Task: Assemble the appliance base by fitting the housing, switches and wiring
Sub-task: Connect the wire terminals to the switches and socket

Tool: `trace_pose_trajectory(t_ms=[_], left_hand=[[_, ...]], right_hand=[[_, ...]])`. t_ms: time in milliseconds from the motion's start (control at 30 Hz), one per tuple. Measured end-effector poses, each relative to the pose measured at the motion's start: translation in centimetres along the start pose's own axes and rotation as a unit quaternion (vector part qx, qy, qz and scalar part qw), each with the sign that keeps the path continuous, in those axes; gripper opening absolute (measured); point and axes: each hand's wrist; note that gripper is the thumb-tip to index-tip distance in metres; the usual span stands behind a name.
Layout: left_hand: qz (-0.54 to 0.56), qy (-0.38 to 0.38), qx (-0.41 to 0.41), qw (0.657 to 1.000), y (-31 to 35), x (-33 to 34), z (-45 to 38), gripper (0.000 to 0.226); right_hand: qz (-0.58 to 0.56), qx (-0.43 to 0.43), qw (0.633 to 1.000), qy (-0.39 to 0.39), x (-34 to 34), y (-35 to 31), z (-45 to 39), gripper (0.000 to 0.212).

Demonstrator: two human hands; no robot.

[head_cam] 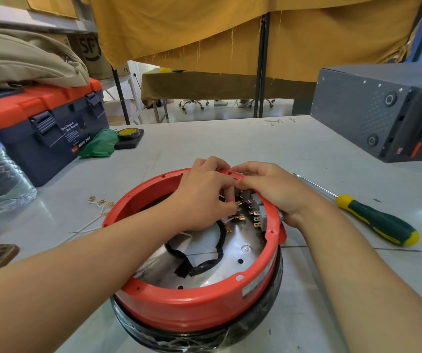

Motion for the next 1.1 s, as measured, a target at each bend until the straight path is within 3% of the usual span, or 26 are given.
trace_pose_trajectory(t_ms=[500, 800, 1100], left_hand=[[-0.007, 0.030, 0.002, 1.000, 0.1, 0.9, -0.2, 0.018], [0.050, -0.047, -0.010, 0.998, -0.9, -0.9, 0.0, 0.011], [0.008, -0.031, 0.009, 0.999, -1.1, -0.5, -0.1, 0.010]], right_hand=[[0.002, 0.000, 1.000, 0.001, 0.2, 0.0, 0.2, 0.024], [0.042, 0.012, 0.999, 0.025, 0.0, -0.1, 0.0, 0.019], [0.059, 0.013, 0.998, 0.024, -0.1, -0.1, 0.1, 0.020]])
Point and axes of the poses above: each hand's wrist, its own z-axis away from the middle knuckle, its own x-axis out of the palm, y = z × x, and after that the axes turned 6 degrees about x, right-handed
